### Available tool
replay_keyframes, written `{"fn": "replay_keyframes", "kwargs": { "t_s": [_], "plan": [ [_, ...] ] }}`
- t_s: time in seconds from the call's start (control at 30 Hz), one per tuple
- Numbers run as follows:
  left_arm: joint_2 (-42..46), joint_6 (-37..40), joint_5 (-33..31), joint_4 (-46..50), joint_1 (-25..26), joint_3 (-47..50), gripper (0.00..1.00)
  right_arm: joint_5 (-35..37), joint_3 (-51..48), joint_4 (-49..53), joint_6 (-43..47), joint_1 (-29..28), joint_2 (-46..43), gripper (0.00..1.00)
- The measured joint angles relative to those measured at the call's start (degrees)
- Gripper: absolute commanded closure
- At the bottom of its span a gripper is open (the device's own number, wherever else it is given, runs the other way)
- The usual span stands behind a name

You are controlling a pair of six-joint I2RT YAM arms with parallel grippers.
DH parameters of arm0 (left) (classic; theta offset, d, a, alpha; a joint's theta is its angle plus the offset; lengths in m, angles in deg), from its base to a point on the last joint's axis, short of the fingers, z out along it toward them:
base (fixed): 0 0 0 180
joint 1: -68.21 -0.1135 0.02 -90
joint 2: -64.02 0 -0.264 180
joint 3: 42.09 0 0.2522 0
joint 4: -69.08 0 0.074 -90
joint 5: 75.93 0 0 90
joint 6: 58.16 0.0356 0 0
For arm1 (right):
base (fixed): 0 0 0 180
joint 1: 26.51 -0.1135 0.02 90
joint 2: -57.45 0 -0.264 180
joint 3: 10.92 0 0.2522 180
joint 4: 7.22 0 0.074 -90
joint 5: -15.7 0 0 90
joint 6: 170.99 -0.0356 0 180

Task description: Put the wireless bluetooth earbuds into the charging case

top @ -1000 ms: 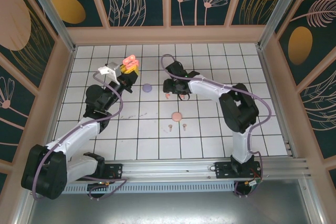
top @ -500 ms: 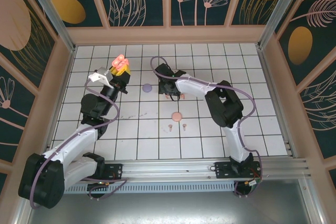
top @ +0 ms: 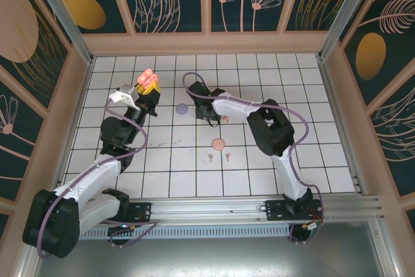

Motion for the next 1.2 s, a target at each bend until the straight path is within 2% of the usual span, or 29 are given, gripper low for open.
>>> {"fn": "replay_keyframes", "kwargs": {
  "t_s": [0.47, 0.87, 1.2],
  "plan": [
    [0.2, -0.2, 0.0, 0.0, 0.0, 0.1, 1.00, 0.2, 0.0, 0.0, -0.2, -0.6, 0.3, 0.61],
    [0.6, -0.3, 0.0, 0.1, 0.0, 0.2, 1.00, 0.6, 0.0, -0.1, -0.6, -0.6, 0.3, 0.73],
    [0.9, -0.5, -0.9, -1.8, 0.0, 2.5, 1.00, 0.8, -3.4, -2.9, -1.6, -0.6, -1.6, 0.75]
  ]
}}
